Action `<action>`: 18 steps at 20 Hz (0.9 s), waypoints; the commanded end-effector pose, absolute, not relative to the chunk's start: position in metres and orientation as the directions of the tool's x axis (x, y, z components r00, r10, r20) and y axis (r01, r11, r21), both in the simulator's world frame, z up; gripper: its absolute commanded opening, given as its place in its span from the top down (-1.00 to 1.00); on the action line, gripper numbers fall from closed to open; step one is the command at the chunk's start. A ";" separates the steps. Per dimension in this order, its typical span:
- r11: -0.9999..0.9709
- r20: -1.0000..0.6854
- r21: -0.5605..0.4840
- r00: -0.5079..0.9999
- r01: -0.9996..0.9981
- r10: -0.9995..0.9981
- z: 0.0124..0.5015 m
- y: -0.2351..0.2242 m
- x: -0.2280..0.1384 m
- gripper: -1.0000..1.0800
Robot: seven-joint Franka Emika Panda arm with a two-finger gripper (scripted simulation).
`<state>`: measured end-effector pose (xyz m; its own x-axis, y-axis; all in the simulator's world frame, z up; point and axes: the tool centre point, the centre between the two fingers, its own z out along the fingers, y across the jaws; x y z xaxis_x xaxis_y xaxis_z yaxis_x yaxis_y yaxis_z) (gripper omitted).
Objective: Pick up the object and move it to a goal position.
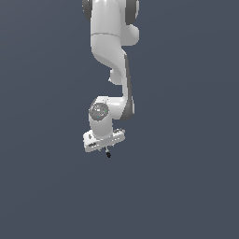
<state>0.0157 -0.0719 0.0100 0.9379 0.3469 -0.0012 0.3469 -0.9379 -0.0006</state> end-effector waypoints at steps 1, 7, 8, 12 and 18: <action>-0.938 0.000 0.000 0.938 0.347 0.347 0.010 -0.072 0.016 1.00; -0.938 0.000 0.000 0.938 0.347 0.347 0.010 -0.072 0.016 1.00; -0.938 0.000 0.000 0.938 0.347 0.347 0.010 -0.072 0.016 1.00; -0.938 0.000 0.000 0.938 0.347 0.347 0.010 -0.070 0.017 1.00; -0.938 0.000 0.000 0.938 0.347 0.347 0.012 -0.045 0.020 1.00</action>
<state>0.0187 -0.0542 0.0113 0.9385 0.3452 -0.0007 0.3452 -0.9385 0.0002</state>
